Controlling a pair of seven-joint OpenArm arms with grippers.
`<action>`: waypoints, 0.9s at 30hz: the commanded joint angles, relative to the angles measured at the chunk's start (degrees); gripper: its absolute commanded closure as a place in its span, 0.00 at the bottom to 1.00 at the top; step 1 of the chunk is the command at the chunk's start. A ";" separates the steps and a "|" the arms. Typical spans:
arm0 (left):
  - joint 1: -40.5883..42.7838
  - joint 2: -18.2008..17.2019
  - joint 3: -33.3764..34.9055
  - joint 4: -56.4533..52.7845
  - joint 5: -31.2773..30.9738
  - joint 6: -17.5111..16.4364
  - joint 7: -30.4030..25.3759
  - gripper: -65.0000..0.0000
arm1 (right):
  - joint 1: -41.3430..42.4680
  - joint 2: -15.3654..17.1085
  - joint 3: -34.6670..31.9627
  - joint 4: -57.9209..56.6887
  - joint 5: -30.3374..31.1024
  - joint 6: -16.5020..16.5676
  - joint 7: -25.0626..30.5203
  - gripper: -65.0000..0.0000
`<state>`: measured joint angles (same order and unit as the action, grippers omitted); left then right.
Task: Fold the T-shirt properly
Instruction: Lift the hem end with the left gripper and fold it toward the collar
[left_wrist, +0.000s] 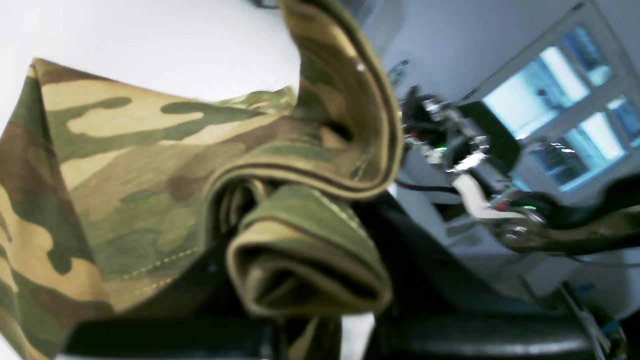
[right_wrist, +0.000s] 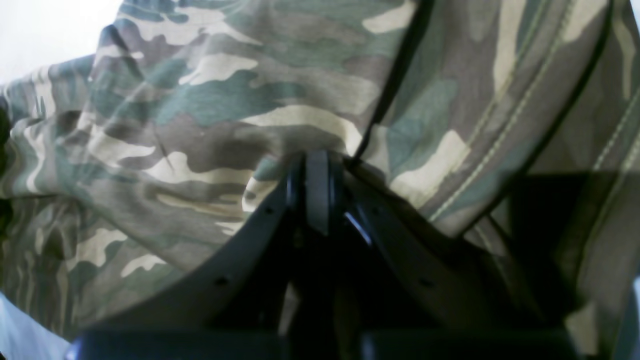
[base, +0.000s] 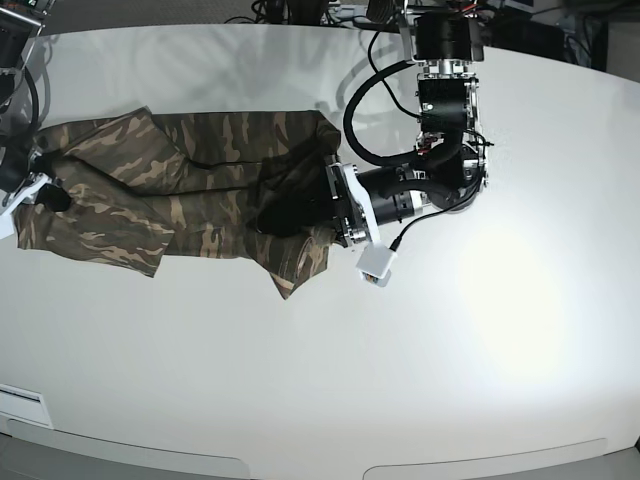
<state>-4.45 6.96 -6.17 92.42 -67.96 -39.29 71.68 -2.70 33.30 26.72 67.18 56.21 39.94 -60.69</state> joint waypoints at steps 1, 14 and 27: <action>-0.85 0.50 0.63 0.55 -1.99 -0.71 -1.46 1.00 | 0.17 0.72 -0.22 0.28 -0.74 0.06 -2.36 1.00; -0.85 0.74 8.90 0.17 -1.62 -0.71 -3.21 0.40 | 0.17 0.72 -0.22 0.28 -0.50 0.06 -2.36 0.71; -3.41 0.94 7.04 0.52 -0.31 -0.71 -4.26 1.00 | 0.17 0.72 -0.22 0.26 -0.48 0.06 -2.34 0.72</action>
<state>-6.74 7.40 0.86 91.85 -67.11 -39.44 68.75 -2.70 33.23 26.61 67.18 57.67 40.36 -61.25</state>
